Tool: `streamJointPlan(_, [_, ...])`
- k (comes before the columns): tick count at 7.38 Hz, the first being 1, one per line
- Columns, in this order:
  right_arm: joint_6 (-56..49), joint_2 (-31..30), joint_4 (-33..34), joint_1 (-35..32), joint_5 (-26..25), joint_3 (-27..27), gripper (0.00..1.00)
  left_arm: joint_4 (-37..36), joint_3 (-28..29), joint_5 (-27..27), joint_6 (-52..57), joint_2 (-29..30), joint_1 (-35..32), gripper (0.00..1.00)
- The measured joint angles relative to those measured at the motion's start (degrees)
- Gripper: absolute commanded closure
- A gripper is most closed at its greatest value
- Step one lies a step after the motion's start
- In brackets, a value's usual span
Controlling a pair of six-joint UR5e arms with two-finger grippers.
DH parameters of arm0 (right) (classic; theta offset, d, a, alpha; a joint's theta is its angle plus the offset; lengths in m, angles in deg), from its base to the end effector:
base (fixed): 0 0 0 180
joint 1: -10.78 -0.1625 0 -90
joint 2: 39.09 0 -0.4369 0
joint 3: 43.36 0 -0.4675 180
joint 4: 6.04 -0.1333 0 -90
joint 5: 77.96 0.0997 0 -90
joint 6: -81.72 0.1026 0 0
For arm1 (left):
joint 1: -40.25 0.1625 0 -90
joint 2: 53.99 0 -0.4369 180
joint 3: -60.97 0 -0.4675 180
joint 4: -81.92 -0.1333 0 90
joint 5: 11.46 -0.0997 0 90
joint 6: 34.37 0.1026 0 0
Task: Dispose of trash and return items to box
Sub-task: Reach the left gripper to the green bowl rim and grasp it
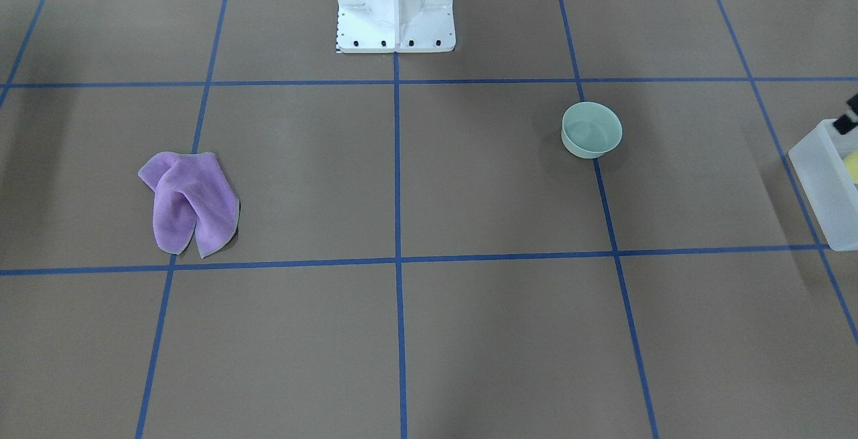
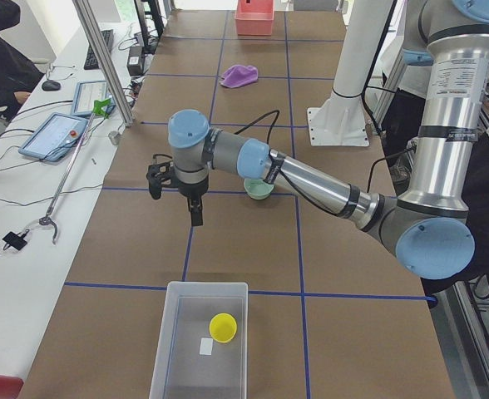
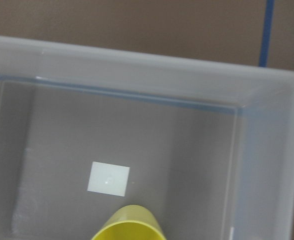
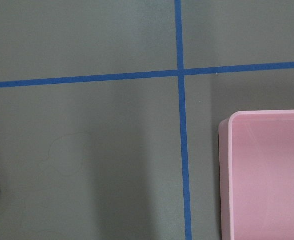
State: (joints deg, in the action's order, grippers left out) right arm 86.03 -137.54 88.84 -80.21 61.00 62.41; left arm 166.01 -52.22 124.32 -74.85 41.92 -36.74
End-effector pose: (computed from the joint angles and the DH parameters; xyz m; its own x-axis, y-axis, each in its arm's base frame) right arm 0.0646 -0.5009 0.5982 0.6539 0.0544 0.7546 -0.0666 0.9977 -0.0142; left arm 0.0708 -0.5720 0.3962 0.6029 -0.2528 -0.7567 0.2425 0.9617 -0.1281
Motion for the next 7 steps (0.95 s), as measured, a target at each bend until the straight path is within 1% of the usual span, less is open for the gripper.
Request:
streamJointPlan(2, [0.0, 0.1, 0.0, 0.3, 0.0, 0.0, 0.0, 11.7, -1.5, -6.7, -20.0, 0.1, 14.0, 0.01])
streamJointPlan(3, [0.0, 0.2, 0.0, 0.5, 0.0, 0.0, 0.0, 16.0, -1.3, -8.8, -25.7, -0.1, 18.9, 0.01])
streamJointPlan(5, [0.0, 0.2, 0.0, 1.0, 0.1, 0.1, 0.0, 23.3, 1.3, -11.3, -30.3, -1.7, 24.1, 0.01])
streamJointPlan(7, [0.1, 0.2, 0.0, 1.3, 0.3, 0.1, 0.0, 34.5, 6.1, -15.0, -34.5, -3.8, 28.4, 0.01])
